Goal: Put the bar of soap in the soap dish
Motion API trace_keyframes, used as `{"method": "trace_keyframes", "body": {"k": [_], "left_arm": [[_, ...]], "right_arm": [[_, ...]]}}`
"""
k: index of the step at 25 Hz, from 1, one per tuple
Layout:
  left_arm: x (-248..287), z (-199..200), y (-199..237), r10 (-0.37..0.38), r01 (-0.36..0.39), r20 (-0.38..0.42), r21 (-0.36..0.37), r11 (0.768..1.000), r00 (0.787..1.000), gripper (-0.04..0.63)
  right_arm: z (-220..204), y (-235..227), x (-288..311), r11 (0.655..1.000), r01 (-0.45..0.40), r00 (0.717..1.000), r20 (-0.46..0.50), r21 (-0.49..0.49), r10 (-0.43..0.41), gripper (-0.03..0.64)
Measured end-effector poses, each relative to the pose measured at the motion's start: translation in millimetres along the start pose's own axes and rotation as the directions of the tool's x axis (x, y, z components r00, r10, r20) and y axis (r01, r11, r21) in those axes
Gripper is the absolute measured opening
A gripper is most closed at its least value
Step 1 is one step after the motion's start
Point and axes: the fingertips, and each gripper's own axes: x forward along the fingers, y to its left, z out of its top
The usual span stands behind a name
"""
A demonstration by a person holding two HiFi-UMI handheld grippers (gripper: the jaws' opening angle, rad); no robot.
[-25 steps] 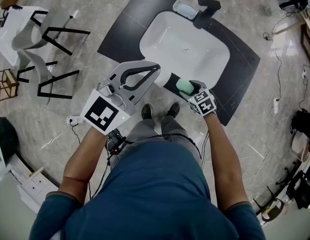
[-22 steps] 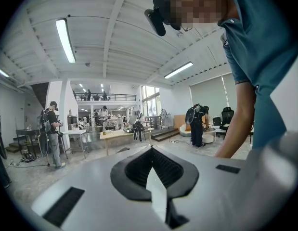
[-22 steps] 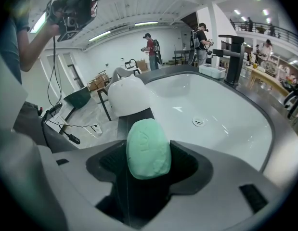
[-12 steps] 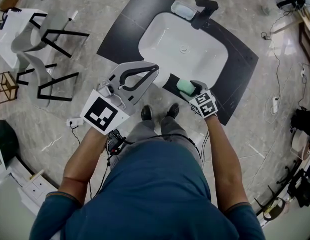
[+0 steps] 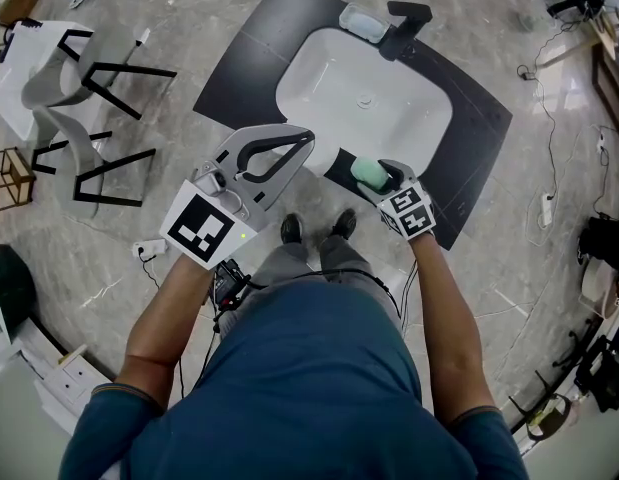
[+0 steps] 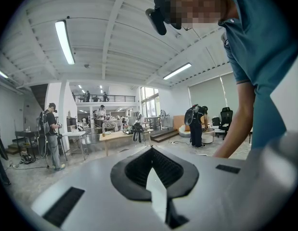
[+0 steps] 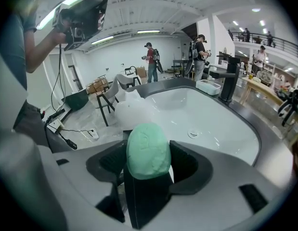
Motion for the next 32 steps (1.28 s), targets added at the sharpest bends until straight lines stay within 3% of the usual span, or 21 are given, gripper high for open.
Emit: {"method": "trace_keyframes", "body": {"k": [14, 32], "left_arm": [[-17, -2, 5, 0.022, -0.022, 0.008, -0.012, 1.000, 1.000, -0.001], [-35, -4, 16, 0.059, -0.059, 0.021, -0.022, 0.998, 0.998, 0.000]], "right_arm": [[24, 7, -10, 0.999, 0.025, 0.999, 0.030, -0.035, -0.024, 0.284], [86, 20, -14, 0.994, 0.016, 0.995, 0.095, -0.109, -0.005, 0.284]]}}
